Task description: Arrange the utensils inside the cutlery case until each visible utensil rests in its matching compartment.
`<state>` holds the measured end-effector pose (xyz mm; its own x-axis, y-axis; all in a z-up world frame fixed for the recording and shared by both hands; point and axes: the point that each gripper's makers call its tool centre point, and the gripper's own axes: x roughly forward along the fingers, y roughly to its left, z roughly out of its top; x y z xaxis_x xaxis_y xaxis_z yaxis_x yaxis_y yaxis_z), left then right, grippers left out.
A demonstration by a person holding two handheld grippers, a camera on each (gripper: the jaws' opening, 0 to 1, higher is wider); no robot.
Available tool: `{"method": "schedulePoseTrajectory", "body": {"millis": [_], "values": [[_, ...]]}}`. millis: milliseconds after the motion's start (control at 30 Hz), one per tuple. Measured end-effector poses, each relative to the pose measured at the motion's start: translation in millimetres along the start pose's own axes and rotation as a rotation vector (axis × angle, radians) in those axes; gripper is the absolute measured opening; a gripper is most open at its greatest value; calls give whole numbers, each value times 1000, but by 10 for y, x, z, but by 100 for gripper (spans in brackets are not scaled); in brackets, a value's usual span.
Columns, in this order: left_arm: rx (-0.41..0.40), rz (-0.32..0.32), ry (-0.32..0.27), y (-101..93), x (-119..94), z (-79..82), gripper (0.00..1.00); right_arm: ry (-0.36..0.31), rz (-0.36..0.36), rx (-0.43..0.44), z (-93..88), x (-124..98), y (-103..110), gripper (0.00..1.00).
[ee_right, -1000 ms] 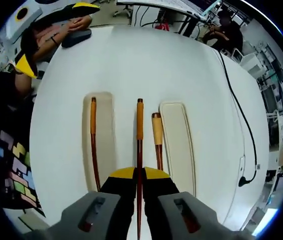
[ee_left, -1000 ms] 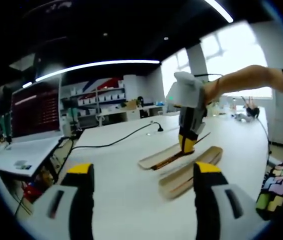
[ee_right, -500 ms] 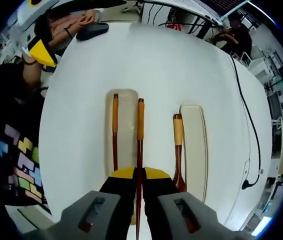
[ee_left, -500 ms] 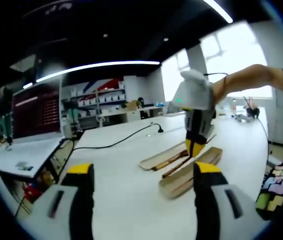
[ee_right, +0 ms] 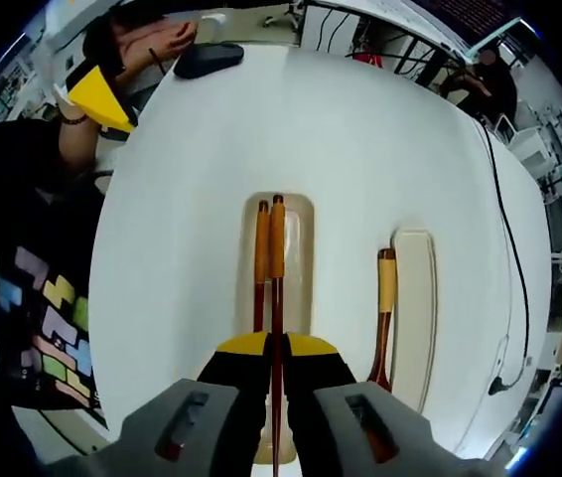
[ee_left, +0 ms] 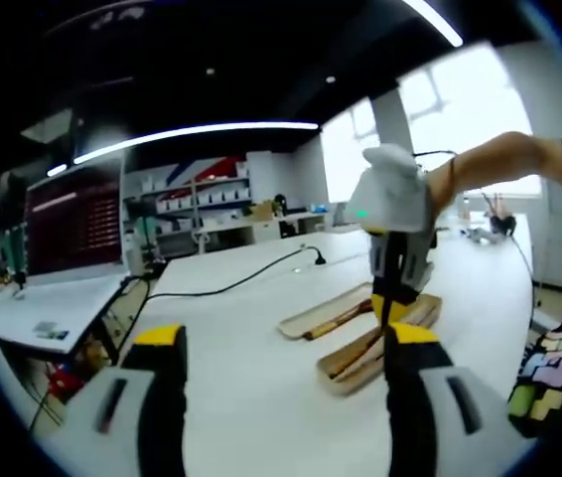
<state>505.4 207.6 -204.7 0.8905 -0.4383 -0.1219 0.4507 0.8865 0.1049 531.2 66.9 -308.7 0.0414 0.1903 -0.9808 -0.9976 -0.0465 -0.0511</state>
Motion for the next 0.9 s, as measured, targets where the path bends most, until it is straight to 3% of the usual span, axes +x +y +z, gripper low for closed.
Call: {"method": "schedulePoseTrajectory", "body": {"millis": [533, 667, 900], "values": [[3, -9, 14, -25, 47, -29, 86, -19, 80, 23, -10, 69, 81, 3], [0, -10, 17, -32, 59, -41, 86, -6, 53, 2, -29, 100, 49, 3], [1, -14, 16, -31, 58, -38, 86, 8, 67, 8, -42, 133, 70, 3]]}}
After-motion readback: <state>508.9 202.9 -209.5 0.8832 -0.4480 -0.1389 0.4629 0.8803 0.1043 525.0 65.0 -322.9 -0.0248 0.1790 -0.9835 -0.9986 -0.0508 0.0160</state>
